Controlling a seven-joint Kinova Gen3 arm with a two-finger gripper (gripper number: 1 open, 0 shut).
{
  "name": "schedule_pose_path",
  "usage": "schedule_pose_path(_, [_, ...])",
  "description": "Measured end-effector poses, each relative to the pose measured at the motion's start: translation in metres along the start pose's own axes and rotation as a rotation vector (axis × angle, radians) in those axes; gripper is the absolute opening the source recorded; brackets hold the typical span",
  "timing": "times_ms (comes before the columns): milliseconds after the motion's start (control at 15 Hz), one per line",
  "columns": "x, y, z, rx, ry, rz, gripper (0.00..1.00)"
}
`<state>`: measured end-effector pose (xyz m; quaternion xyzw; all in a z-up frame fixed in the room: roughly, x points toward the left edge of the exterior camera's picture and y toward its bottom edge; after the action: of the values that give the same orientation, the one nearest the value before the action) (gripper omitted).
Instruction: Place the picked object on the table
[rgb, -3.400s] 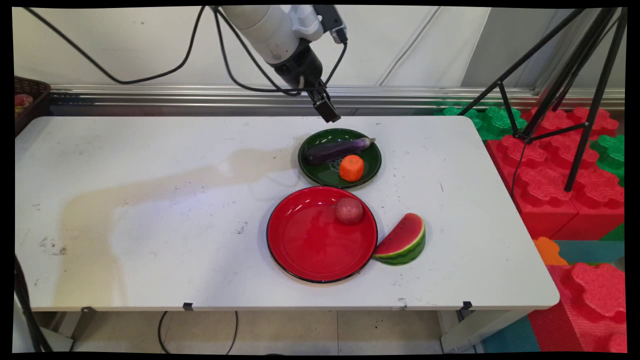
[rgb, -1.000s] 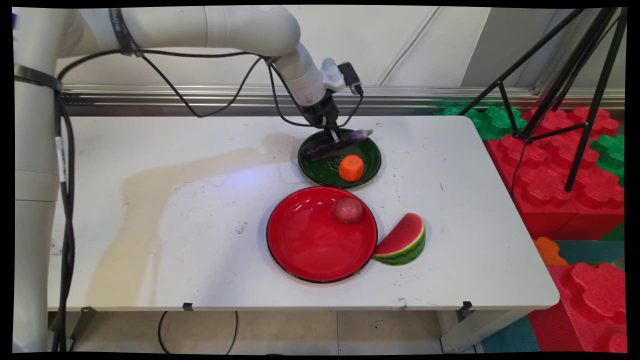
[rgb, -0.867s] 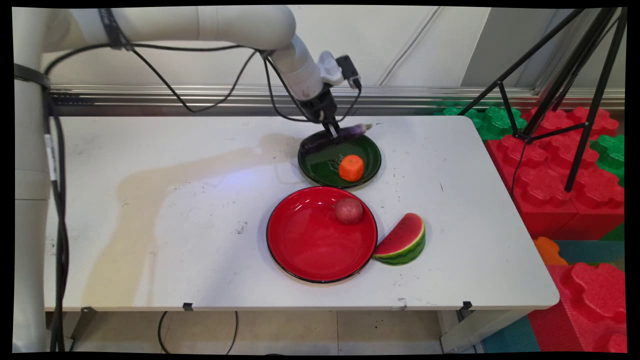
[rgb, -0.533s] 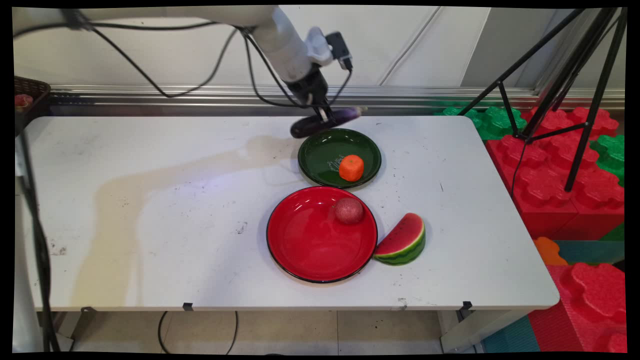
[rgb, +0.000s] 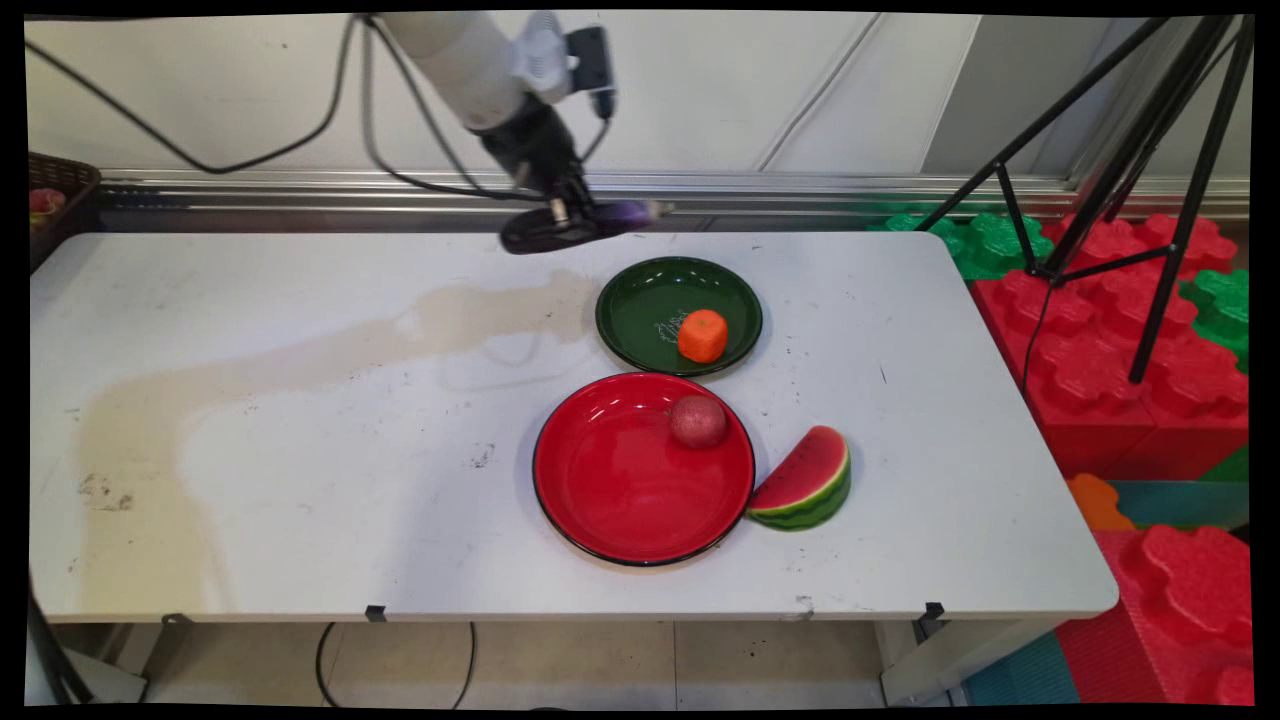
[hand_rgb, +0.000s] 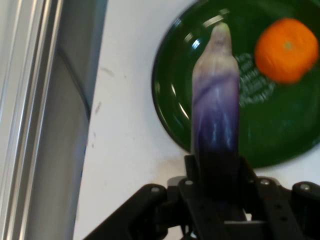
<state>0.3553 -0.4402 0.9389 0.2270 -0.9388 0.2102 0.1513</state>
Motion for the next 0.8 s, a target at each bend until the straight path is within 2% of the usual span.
schedule_pose_path(267, [-0.039, 0.014, -0.038, -0.027, -0.028, 0.103, 0.0])
schedule_pose_path(800, [-0.091, 0.056, -0.071, -0.105, -0.09, 0.193, 0.0])
